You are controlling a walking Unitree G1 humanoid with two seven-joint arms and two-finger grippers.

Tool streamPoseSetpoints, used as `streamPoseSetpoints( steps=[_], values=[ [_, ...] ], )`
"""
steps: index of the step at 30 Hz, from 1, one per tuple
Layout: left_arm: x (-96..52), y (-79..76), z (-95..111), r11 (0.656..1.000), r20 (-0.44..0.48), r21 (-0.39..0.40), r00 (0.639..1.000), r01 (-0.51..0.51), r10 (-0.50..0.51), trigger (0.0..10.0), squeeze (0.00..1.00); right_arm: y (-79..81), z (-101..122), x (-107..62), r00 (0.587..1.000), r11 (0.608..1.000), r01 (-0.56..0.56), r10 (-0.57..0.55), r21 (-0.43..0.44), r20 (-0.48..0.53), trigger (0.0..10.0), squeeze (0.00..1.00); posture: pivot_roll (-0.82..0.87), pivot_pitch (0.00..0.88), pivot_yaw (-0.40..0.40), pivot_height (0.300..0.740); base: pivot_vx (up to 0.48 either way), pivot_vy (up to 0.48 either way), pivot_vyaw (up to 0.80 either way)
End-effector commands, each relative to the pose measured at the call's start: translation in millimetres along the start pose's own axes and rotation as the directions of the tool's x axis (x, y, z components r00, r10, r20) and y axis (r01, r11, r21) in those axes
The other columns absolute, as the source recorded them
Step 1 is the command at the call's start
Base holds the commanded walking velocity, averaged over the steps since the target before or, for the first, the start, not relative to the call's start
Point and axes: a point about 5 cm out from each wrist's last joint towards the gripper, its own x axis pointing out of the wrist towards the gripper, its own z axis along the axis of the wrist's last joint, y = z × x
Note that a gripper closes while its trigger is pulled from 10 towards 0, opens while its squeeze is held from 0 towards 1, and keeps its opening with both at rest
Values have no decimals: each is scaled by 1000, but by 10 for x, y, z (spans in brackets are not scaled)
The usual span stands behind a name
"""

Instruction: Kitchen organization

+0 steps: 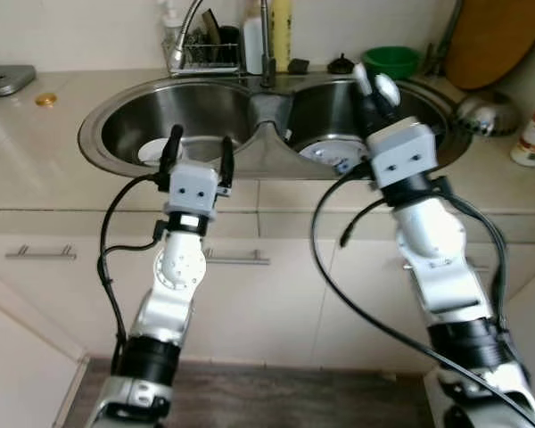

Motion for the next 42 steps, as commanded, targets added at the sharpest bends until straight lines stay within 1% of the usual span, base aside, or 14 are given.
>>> streamPoseSetpoints(
  steps=[1, 7, 12, 13, 14, 15, 19, 20, 23, 24, 28, 31, 38, 42],
  values=[
    [23, -36, 39, 1000, 16, -7, 1000, 8, -8, 10000, 0, -86, -57, -14, 1000, 1000, 18, -17, 9, -25, 0, 0, -160, 0, 49, 740, 281, 0, 0],
    [33, -54, 40, 1000, 17, -8, 1000, 12, -11, 10000, 0, -118, -187, 79, 996, 998, 4, 2, 64, -85, 0, 0, -152, 0, 47, 740, 273, 0, 0],
    [35, -52, 37, 1000, 16, -7, 1000, 11, -11, 10000, 0, -190, -479, 262, 964, 989, 37, 2, 141, -265, 0, 0, -136, 0, 41, 740, 0, 0, 0],
    [35, -52, 37, 1000, 16, -7, 1000, 11, -11, 10000, 0, -190, -479, 262, 964, 989, 37, 2, 141, -265, 0, 0, -136, 0, 41, 740, 0, 0, 0],
    [34, -50, 37, 1000, 15, -6, 1000, 11, -11, 10000, 0, -186, -565, 292, 946, 987, 32, 21, 155, -325, 1647, 0, -133, 0, 40, 740, 0, 0, 0],
    [33, -49, 35, 1000, 15, -5, 1000, 9, -9, 10000, 0, -162, -719, 336, 906, 980, 21, 65, 196, -419, 10000, 0, -128, 0, 37, 740, 0, 0, 0],
    [32, -57, 36, 1000, 15, -4, 1000, 9, -9, 10000, 0, -189, -835, 378, 869, 975, 50, 64, 216, -490, 10000, 0, -117, 0, 33, 740, 0, 0, 0],
    [28, -60, 38, 1000, 16, -4, 1000, 9, -8, 10000, 0, -186, -914, 385, 835, 976, 52, 73, 210, -546, 10000, 0, -113, 0, 31, 740, 0, 0, 0],
    [22, -62, 44, 1000, 17, -4, 1000, 7, -7, 10000, 0, -250, -984, 377, 808, 968, 114, 42, 225, -588, 10000, 0, -105, 0, 28, 740, 0, 0, 0],
    [18, -60, 44, 1000, 16, -4, 1000, 7, -7, 10000, 0, -282, -1000, 379, 802, 958, 147, 30, 246, -597, 10000, 1000, -103, 0, 27, 740, 0, 0, 0],
    [4, -47, 37, 1000, 12, -1, 1000, 7, -7, 10000, 0, -369, -1025, 382, 799, 945, 196, 0, 261, -601, 10000, 1000, -103, 0, 28, 740, 0, 0, 0],
    [-3, -47, 21, 1000, 2, -1, 1000, 7, -7, 10000, 0, -413, -1022, 365, 816, 938, 220, -27, 267, -577, 10000, 1000, -106, 0, 29, 740, 0, 0, 0],
    [-1, -102, 4, 1000, -17, -11, 1000, 20, -20, 10000, 0, -432, -1058, 288, 820, 933, 235, -40, 271, -571, 10000, 1000, -114, 0, 31, 740, 0, 0, 0],
    [-11, -98, 1, 1000, -18, -11, 1000, 25, -26, 10000, 0, -443, -1027, 232, 842, 923, 259, -71, 285, -535, 10000, 1000, -127, 0, 25, 740, 0, 0, 0]
  ],
)
